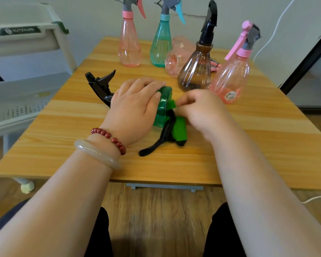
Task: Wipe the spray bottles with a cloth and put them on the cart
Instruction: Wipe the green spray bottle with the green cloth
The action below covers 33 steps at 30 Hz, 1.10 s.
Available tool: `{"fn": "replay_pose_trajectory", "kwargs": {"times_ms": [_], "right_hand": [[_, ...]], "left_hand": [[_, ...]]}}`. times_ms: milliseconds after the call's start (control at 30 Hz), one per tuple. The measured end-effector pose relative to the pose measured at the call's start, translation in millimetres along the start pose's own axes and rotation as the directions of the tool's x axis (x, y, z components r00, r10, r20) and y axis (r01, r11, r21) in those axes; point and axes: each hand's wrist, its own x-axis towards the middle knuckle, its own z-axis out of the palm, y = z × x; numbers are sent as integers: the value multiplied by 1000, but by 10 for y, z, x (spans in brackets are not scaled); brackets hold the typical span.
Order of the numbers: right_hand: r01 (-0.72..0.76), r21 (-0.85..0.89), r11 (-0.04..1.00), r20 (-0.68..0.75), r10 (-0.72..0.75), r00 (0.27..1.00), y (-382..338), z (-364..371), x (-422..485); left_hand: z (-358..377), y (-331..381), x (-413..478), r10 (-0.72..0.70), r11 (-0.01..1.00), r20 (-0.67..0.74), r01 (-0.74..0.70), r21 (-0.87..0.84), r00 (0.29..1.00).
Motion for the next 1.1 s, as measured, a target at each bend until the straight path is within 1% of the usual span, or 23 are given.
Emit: {"fn": "replay_pose_trajectory", "kwargs": {"times_ms": [67, 100, 133, 167, 233, 300, 367, 400, 467, 500, 533, 600, 633, 700, 733, 767, 800, 867, 933, 967, 1000, 1100], "right_hand": [[45, 207, 977, -124, -20, 992, -69, -3, 16], [85, 230, 970, -186, -41, 982, -72, 18, 39], [109, 180, 978, -218, -69, 973, -64, 42, 62], [107, 98, 989, -213, -84, 973, -48, 69, 76], [52, -55, 997, -146, -60, 988, 6, 99, 80], [14, -112, 994, -63, -21, 998, 46, 66, 82], [41, -128, 991, -21, -44, 999, 12, 21, 61], [61, -78, 995, -42, -65, 997, -5, 13, 59], [93, 19, 995, -137, -90, 986, -7, 31, 72], [97, -6, 995, -165, -96, 982, 2, 56, 77], [84, -80, 993, -161, -96, 982, 10, 82, 72], [65, -230, 971, -95, -89, 991, 41, 95, 61], [71, -271, 960, -47, -87, 995, 41, 69, 55], [80, -291, 953, 68, -63, 996, 32, -6, 19], [73, -274, 959, 111, -44, 993, 30, -40, -7], [65, -234, 970, 123, -36, 992, 31, -69, -32], [60, -179, 982, 93, -44, 995, 36, -94, -53], [88, -104, 991, -61, -94, 994, 44, -135, -64], [123, -191, 974, -177, -157, 972, 47, -144, -85], [127, -253, 959, -189, -178, 966, 57, -125, -96], [119, -315, 941, -169, -179, 969, 72, -96, -103], [62, -463, 884, -52, -97, 994, 101, 6, -134]], "left_hand": [[1, -6, 2, -5, 1000, 2, 5, -1, 1000], [2, -7, 1, -8, 1000, 2, 8, 0, 1000], [4, -7, -1, -9, 1000, 2, 9, 2, 1000], [4, -8, -2, -8, 1000, 3, 8, 4, 1000], [0, -6, -4, -3, 1000, 9, 3, 3, 1000], [-6, -6, -2, -1, 1000, 9, 1, -1, 1000], [-7, -7, 1, -3, 1000, 4, 3, -10, 1000], [-5, -7, 4, -4, 1000, 3, 4, -13, 1000], [-1, -10, 11, -5, 1000, 2, 5, -13, 1000], [3, -14, 11, -3, 1000, 0, 3, -13, 1000], [6, -17, 9, 4, 1000, -4, -4, -13, 1000], [8, -21, 1, 18, 1000, -9, -18, -12, 1000], [4, -22, 3, 16, 1000, -8, -16, -12, 1000], [-6, -26, 9, 9, 1000, 1, -9, -16, 1000], [-12, -23, 7, 8, 1000, 6, -8, -16, 1000], [-17, -20, 3, 9, 1000, 12, -9, -17, 1000], [-23, -17, -2, 11, 1000, 17, -10, -20, 1000], [-33, -15, -9, 6, 999, 29, -5, -32, 1000], [-42, -17, -18, 0, 999, 43, 2, -40, 999], [-48, -21, -22, 3, 999, 44, -1, -43, 999], [-54, -24, -28, 12, 999, 42, -10, -43, 999], [-75, -26, -52, 37, 999, 36, -36, -35, 999]]}}
